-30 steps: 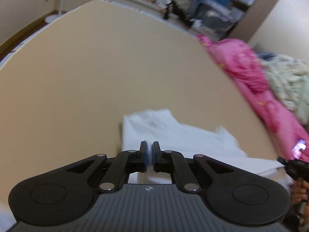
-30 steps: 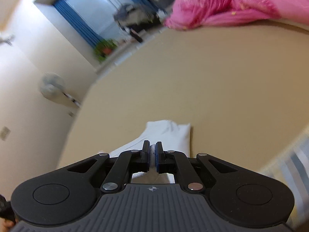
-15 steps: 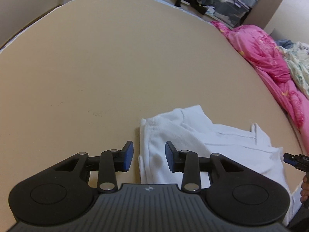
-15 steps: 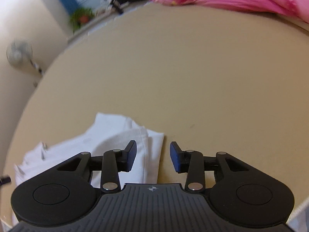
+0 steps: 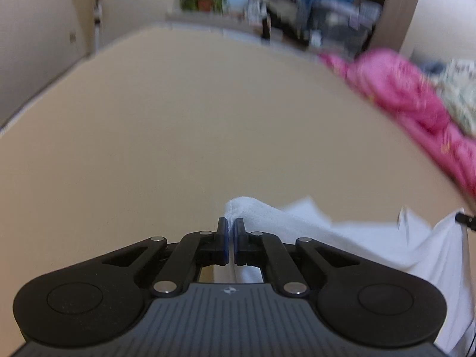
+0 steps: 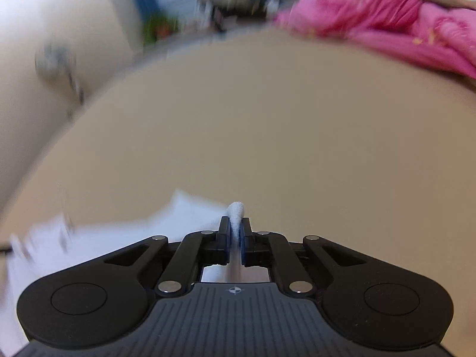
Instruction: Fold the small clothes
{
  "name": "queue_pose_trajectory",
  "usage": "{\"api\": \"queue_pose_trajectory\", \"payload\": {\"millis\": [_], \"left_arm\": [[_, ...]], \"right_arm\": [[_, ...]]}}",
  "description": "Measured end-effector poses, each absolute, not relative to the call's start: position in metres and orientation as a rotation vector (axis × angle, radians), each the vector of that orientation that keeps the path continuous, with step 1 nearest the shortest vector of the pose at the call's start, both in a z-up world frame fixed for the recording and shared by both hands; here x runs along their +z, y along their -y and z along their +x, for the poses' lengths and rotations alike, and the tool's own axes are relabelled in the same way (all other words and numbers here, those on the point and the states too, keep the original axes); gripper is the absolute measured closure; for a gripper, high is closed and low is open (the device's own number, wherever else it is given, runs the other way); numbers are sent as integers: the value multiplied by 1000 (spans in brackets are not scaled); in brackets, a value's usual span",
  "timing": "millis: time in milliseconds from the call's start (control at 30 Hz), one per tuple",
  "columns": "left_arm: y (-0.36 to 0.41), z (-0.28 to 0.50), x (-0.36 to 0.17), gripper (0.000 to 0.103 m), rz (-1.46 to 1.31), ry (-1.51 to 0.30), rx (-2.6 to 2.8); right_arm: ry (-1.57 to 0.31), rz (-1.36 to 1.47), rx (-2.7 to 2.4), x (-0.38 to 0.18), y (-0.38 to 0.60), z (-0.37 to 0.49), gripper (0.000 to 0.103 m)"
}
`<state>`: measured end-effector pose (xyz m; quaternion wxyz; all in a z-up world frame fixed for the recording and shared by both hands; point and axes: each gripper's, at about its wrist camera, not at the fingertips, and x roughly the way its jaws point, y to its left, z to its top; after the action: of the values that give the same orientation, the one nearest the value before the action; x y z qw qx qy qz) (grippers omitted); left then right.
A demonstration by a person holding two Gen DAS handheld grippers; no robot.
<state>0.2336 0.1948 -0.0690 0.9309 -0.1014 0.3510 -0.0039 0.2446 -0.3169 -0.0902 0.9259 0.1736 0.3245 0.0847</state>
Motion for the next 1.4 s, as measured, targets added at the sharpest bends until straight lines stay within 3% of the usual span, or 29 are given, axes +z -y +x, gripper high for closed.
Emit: {"api": "queue_pose_trajectory", "payload": {"millis": [333,500,533,600,767,867,933,1000,1200,1267,1300,1367,1400], "left_arm": [[-187,265,-91,100,-176,-710,88],[-191,286,-121,97,-186,-867,94],[-194,284,-120,95,-203,-877,99],[-201,275,-106,90,-255,-863,97],[-211,228,-61,88,-290,-886,28],[-210,192,-47,87,-299,-932,-26],[-213,165,-52,74,-338,-953,-55],[-213,145,-66,72,-367,-977,-67],[-189,131,-94,73,-275,-1080,-97],[-185,130,-102,84,-230,-1115,-84],[-180,130,-104,99,-211,-1130,-84],[-177,126,-101,100,-182,-1119,-89],[-176,125,-97,100,-179,-1101,-92]], "right_arm": [[-652,340,53,-101,313,273,97],[-850,310,27,-144,299,304,96],[-872,307,7,-148,300,304,89],[-845,318,-33,-139,306,296,81],[-758,461,4,-91,323,245,81],[-844,477,35,-78,323,212,80],[-893,476,55,-82,322,186,74],[-944,464,57,-91,320,164,72],[-1013,415,57,-103,321,128,71],[-1027,415,52,-107,328,129,70],[-1038,423,54,-108,329,128,70],[-1066,433,80,-112,328,125,69],[-1076,429,105,-113,326,121,80]]}}
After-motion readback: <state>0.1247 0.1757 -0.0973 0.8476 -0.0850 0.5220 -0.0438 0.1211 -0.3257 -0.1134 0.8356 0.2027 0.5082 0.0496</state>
